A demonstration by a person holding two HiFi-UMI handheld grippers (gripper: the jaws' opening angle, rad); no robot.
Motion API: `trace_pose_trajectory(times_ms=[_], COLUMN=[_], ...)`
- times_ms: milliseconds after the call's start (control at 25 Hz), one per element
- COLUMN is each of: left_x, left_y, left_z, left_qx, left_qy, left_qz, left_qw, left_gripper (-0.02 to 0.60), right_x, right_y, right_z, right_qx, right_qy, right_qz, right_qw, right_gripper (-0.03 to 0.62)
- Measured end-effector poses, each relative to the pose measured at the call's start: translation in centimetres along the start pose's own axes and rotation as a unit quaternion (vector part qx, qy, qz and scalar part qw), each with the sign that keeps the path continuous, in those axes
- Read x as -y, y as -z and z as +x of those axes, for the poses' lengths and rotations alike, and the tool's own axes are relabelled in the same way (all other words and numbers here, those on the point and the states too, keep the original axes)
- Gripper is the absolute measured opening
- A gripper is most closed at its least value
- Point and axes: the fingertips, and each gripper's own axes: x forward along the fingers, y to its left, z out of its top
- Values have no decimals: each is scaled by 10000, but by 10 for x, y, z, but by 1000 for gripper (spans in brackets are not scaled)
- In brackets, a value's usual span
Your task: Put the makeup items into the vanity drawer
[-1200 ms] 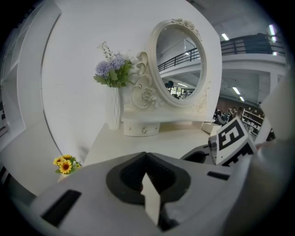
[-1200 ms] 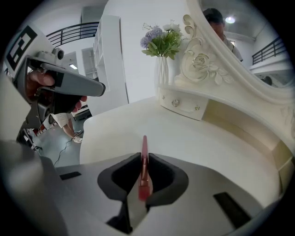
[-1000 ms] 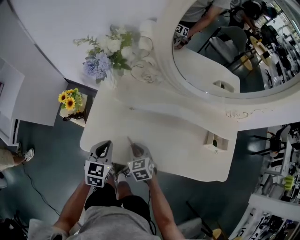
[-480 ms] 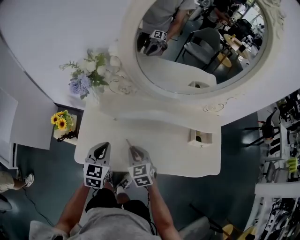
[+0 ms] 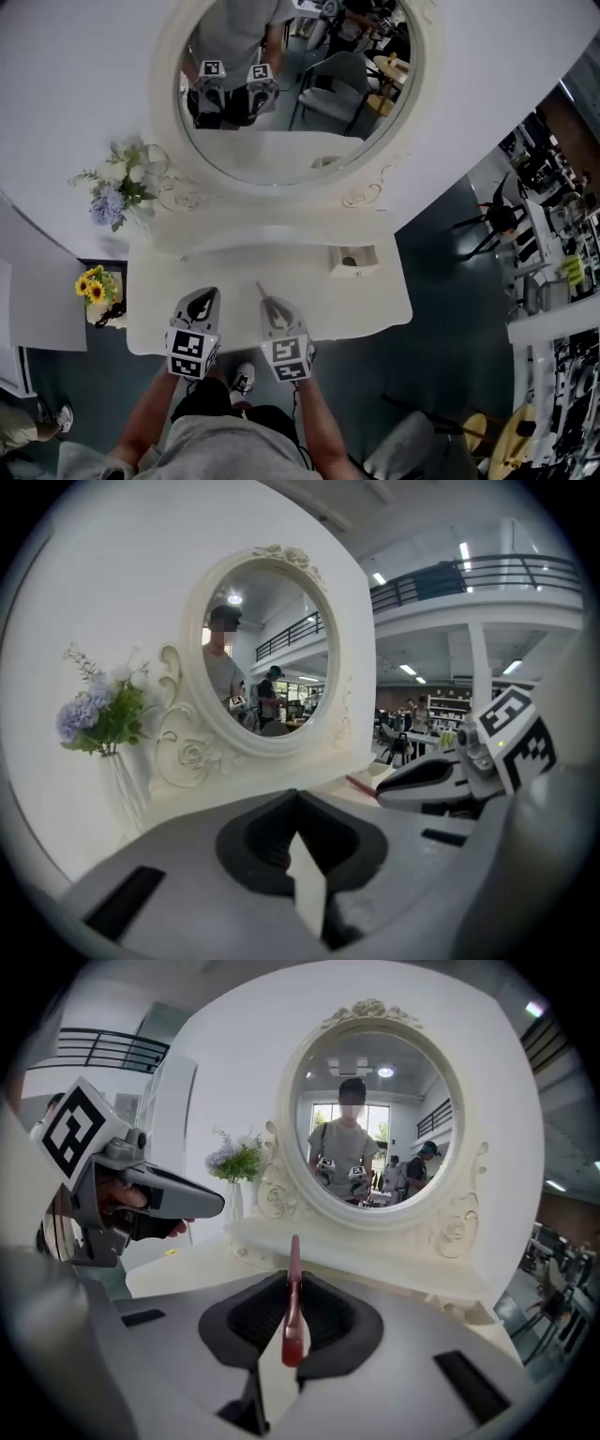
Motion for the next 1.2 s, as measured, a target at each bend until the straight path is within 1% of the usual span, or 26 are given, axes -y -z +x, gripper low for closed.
trace_pose_trajectory(times_ms=[160,320,600,760,1040,1200], left_x=[31,62,109,129,152,153], left_y=[-14,-25,-42,-52,-66,-73], left_z=[14,28,52,71,103,125], left_qx=[81,130,203,261,300,266], left_qy=[361,743,1322,1596,1880,1907], left_qz=[144,303,528,615,710,690], left_qw=[9992,9967,9896,9849,9791,9789], left_gripper=[0,0,0,0,0,0], right_x=[32,63,106,129,172,197], right_y=[7,14,20,24,27,29], right_z=[-26,-50,-85,-97,-102,-95], right_qx=[47,78,115,109,122,71], right_qy=[370,812,1440,1696,2040,2132], right_qz=[281,418,529,557,620,599], right_qw=[9989,9958,9881,9839,9769,9752], right_gripper=[58,58,58,58,58,58])
